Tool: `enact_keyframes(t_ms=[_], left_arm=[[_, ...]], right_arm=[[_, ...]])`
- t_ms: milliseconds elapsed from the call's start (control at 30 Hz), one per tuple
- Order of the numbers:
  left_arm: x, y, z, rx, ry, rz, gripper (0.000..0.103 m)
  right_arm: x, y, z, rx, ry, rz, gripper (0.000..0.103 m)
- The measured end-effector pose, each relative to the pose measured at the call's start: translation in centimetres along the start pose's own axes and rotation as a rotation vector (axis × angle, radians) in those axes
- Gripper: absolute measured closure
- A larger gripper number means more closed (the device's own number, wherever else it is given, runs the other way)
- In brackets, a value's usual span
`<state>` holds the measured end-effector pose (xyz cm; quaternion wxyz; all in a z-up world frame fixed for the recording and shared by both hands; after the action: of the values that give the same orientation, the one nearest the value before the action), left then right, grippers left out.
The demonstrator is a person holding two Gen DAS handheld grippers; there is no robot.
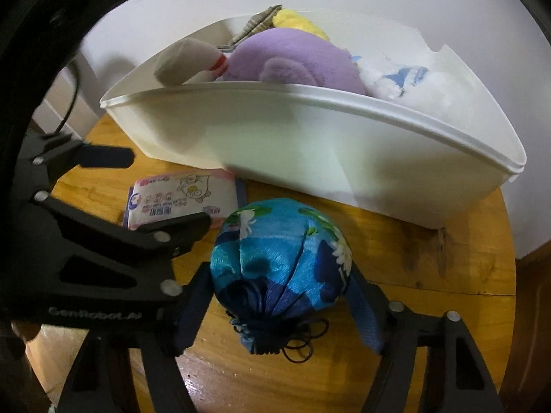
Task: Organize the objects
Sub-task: 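Grasp the pink tissue packet with left tool while right tool grasps the blue pouch, then lift the packet and pouch and carry both over the white tray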
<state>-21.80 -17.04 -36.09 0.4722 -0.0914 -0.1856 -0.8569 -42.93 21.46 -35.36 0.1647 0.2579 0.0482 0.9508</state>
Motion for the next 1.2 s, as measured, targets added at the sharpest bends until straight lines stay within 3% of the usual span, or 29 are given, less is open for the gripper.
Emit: enact_keyframes(t_ms=[333, 433, 500, 533, 667, 833, 1200], left_arm=[[-0.2, -1.3, -1.2, 0.009, 0.04, -0.142, 0.006], [-0.4, -1.9, -0.9, -0.011, 0.035, -0.145, 0.014], [-0.6, -2.7, -0.6, -0.033, 0.028, -0.146, 0.03], [-0.7, -3.3, -0.3, -0.039, 0.025, -0.151, 0.033], [-1.0, -4.6, 0.5, 0.028, 0.001, -0.193, 0.039], [-1.4, -6.3, 2.5, 0.014, -0.026, -0.161, 0.056], [-0.7, -8.1, 9.1, 0.001, -0.141, -0.059, 0.057]], right_arm=[[-1.8, -1.4, 1.3, 0.014, 0.008, -0.057, 0.038], [-2.2, -1.7, 1.6, 0.018, 0.009, -0.071, 0.039], [-2.5, -1.7, 1.7, 0.018, 0.011, -0.075, 0.039], [-2.6, -1.7, 1.8, 0.02, 0.012, -0.076, 0.04], [-2.9, -1.5, 2.4, 0.031, 0.013, -0.083, 0.041], [-3.3, -1.1, 3.8, 0.045, -0.005, -0.086, 0.041], [-4.1, -2.0, 8.3, 0.063, -0.068, -0.103, 0.042]])
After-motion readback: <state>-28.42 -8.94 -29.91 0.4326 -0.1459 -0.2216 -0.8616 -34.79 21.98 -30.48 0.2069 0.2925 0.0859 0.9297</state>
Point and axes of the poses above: each gripper's, at about its wrist camera, not at the fingertips, and z roughly against the way its jaws point, y to its left, x to its top, the point moved 10 cm from there along -z, roughly the way its jaws point, and after that the axes turned 6 degrees about -z, right-handed, at the moved point
